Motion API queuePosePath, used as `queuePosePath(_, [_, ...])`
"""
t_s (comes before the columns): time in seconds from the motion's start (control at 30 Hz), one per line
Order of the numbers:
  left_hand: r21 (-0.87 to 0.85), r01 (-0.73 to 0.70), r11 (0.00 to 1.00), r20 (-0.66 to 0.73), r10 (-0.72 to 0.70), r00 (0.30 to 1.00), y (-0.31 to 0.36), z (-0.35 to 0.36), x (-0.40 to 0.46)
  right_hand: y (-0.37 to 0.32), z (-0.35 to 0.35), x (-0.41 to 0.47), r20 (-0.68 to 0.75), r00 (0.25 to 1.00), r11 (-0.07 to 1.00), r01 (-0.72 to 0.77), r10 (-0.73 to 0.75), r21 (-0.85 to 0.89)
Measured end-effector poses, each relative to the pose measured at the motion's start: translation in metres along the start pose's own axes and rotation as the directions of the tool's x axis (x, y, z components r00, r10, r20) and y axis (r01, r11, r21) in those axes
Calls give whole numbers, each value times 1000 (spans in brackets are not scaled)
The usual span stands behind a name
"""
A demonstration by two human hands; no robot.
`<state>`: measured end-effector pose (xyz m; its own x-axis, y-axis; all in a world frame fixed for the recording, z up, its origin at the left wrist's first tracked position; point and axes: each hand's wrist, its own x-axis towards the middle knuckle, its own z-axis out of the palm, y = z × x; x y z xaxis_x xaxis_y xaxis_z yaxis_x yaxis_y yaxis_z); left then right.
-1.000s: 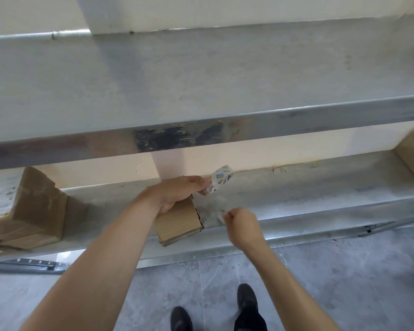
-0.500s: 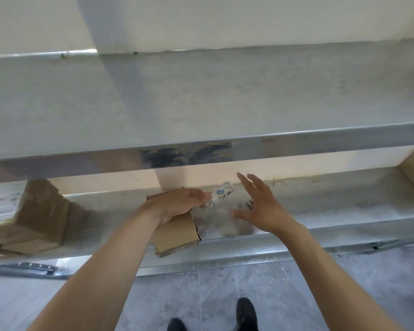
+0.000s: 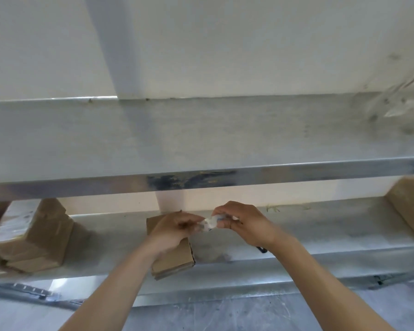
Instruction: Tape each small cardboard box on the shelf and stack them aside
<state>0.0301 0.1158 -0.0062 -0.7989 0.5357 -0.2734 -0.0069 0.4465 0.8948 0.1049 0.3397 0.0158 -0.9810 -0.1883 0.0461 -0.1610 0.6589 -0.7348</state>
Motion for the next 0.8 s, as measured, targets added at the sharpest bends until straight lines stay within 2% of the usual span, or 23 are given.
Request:
queuePosePath(0.1, [-234, 96, 967, -83, -118, 990, 1, 8, -6, 4, 5, -11, -103, 992, 998, 66, -67, -12])
queuePosePath(0.13, [-345, 142, 928, -106, -189, 976, 2, 11, -6, 4, 7, -14, -122, 990, 997, 71, -73, -20])
queuePosePath(0.2, [-572, 239, 785, -76, -341, 937, 5, 17, -8, 4, 12, -20, -163, 984, 997, 73, -77, -25])
queuePosePath(0.27, [-693, 287, 661, -25, -421, 907, 8, 24, -11, 3, 15, -24, -215, 974, 998, 66, -65, -1])
queuePosePath(0.3, [-710, 272, 650, -40, -423, 905, 8, 27, -13, 2, 17, -26, -238, 970, 998, 57, -51, 20])
queuePosePath(0.37, [-633, 191, 750, -141, -354, 925, 6, 30, -16, -1, 18, -28, -266, 964, 998, 33, -17, 54])
queuePosePath(0.43, [-422, 99, 901, -261, -225, 939, 3, 32, -20, -2, 19, -29, -278, 961, 997, 14, 6, 70])
queuePosePath(0.5, [-196, 29, 980, -338, -95, 936, 4, 31, -24, -2, 20, -30, -293, 956, 998, 11, 7, 62])
queuePosePath(0.63, [118, -21, 993, -384, 65, 921, 2, 27, -28, -5, 26, -30, -311, 950, 999, -3, 19, 50])
queuePosePath(0.8, [292, -106, 950, -407, 224, 886, -1, 28, -33, -14, 34, -29, -331, 944, 999, 31, -15, 43])
